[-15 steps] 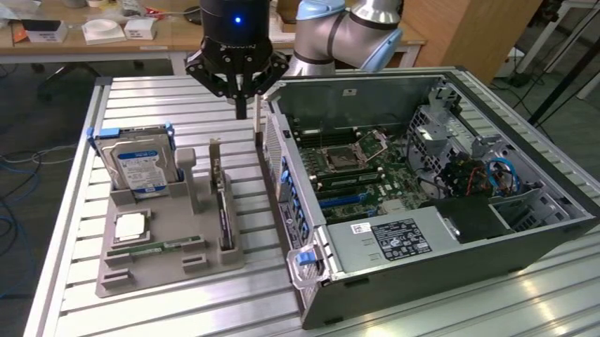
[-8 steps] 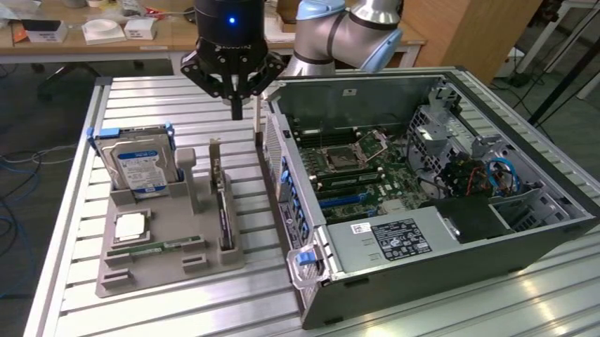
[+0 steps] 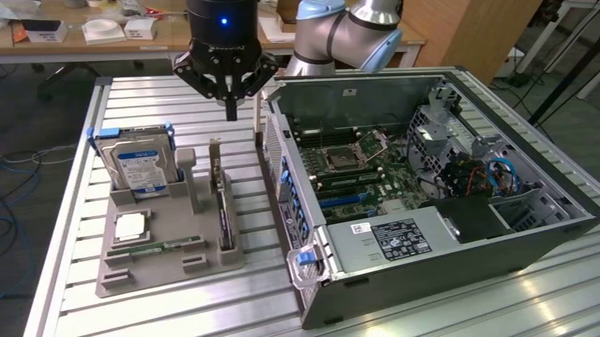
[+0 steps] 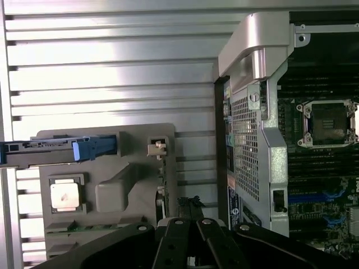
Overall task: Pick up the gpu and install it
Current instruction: 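Reach for the gpu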
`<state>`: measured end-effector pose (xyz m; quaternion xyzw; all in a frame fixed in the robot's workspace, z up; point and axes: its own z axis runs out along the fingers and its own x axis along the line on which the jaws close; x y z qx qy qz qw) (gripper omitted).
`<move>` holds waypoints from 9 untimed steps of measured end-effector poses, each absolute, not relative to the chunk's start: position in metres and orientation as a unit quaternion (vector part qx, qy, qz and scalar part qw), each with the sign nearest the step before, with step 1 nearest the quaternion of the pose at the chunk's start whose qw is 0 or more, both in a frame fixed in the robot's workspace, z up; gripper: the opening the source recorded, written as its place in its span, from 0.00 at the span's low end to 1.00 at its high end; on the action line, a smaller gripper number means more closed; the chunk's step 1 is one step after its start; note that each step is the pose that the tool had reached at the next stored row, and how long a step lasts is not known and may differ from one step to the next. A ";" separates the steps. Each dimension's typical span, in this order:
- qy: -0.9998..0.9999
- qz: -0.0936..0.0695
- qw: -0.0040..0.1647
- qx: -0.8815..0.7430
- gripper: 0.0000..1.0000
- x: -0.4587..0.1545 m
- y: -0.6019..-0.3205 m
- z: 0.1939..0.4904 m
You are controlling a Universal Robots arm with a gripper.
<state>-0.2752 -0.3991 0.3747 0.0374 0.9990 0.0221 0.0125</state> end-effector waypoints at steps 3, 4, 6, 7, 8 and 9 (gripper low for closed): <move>0.999 0.022 0.012 0.037 0.11 -0.278 -0.399 0.374; 0.999 0.022 0.012 0.037 0.11 -0.279 -0.399 0.374; 0.999 0.022 0.013 0.037 0.11 -0.281 -0.399 0.374; 0.999 0.022 0.012 0.037 0.11 -0.282 -0.399 0.374; 0.999 0.022 0.013 0.037 0.11 -0.283 -0.399 0.374; 0.999 0.022 0.012 0.037 0.11 -0.283 -0.399 0.374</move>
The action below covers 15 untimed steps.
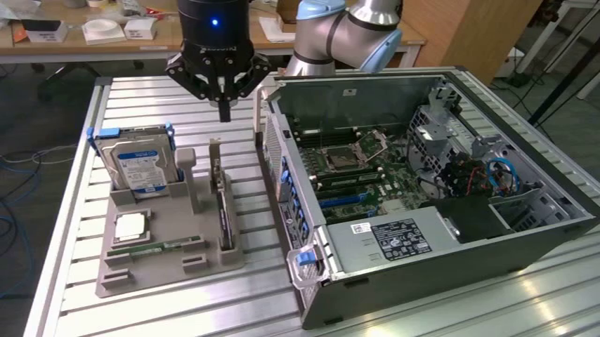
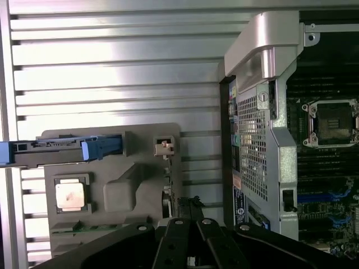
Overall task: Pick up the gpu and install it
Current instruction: 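Reach for the gpu, then pick up the gpu and move the gpu toward the slot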
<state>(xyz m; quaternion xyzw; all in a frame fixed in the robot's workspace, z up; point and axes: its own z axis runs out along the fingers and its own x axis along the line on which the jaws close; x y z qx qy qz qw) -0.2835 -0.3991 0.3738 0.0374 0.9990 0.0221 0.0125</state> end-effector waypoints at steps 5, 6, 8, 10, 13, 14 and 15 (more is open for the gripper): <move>0.999 0.022 0.012 0.037 0.11 -0.287 -0.399 0.373; 0.999 0.022 0.012 0.037 0.11 -0.288 -0.399 0.373; 0.999 0.022 0.013 0.037 0.11 -0.289 -0.399 0.373; 0.999 0.022 0.013 0.037 0.11 -0.290 -0.399 0.373; 0.999 0.022 0.012 0.037 0.11 -0.291 -0.399 0.373; 0.999 0.022 0.012 0.037 0.11 -0.291 -0.399 0.373; 0.999 0.022 0.012 0.037 0.11 -0.291 -0.399 0.373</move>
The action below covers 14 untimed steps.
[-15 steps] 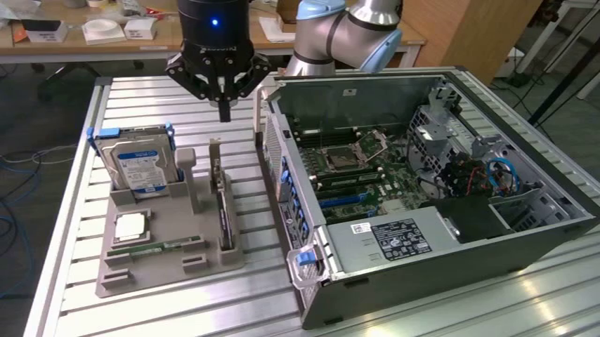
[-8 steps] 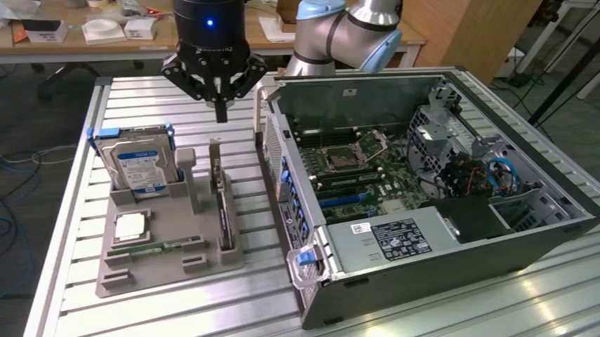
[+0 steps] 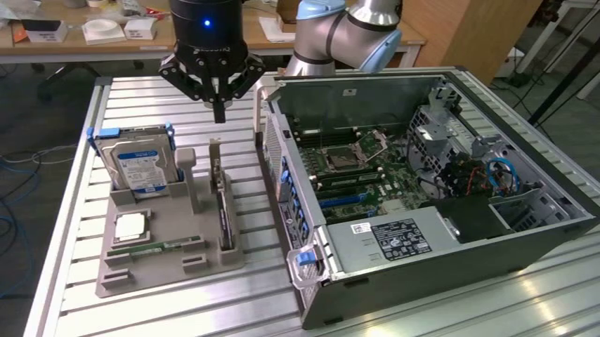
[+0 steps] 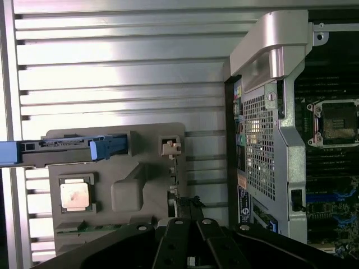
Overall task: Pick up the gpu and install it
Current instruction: 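Pick up the gpu and move the gpu toward the slot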
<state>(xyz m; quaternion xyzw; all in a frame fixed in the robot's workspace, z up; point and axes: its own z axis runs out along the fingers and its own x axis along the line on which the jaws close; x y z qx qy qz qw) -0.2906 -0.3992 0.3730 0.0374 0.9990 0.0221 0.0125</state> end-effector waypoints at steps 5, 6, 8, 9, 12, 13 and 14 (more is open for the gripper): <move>0.999 0.022 0.012 0.037 0.11 -0.291 -0.399 0.373; 0.999 0.022 0.012 0.037 0.11 -0.291 -0.399 0.373; 0.999 0.022 0.012 0.037 0.11 -0.291 -0.399 0.373; 0.999 0.022 0.012 0.037 0.11 -0.291 -0.399 0.373; 0.999 0.022 0.012 0.037 0.23 -0.291 -0.399 0.373; 0.999 0.022 0.012 0.037 0.29 -0.291 -0.399 0.373; 0.999 0.022 0.013 0.037 0.29 -0.291 -0.399 0.373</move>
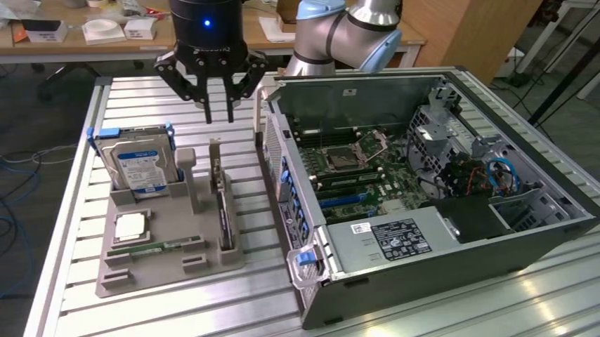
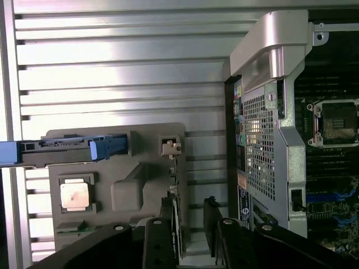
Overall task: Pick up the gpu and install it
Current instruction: 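Pick up the gpu and move the gpu toward the slot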
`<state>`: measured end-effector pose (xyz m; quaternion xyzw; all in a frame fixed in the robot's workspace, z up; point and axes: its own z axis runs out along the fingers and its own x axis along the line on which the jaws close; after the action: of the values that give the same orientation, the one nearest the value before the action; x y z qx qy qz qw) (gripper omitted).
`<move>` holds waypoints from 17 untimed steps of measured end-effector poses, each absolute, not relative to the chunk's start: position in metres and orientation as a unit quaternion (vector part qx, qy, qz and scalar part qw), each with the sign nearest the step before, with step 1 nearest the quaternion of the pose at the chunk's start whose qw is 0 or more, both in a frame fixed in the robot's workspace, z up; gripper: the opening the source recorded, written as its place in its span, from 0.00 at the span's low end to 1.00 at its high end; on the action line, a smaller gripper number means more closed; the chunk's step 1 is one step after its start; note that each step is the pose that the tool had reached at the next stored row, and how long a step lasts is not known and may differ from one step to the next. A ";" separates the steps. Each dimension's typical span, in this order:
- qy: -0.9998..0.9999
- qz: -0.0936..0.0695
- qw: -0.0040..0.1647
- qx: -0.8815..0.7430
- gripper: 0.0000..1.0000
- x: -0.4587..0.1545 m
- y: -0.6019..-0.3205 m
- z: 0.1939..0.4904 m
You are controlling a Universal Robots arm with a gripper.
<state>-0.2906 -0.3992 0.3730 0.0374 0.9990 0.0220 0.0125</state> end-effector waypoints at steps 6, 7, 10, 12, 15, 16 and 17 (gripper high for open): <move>0.999 0.022 0.012 0.037 0.47 -0.291 -0.399 0.373; 0.999 0.022 0.013 0.037 0.47 -0.291 -0.399 0.373; 0.999 0.022 0.012 0.037 0.47 -0.291 -0.401 0.373; 0.999 0.022 0.012 0.037 0.47 -0.291 -0.403 0.373; 0.999 0.022 0.012 0.037 0.47 -0.291 -0.405 0.373; 0.999 0.022 0.012 0.037 0.47 -0.291 -0.405 0.373; 0.999 0.022 0.012 0.037 0.47 -0.291 -0.406 0.373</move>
<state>-0.2907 -0.4061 0.3730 0.0374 0.9990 0.0220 0.0125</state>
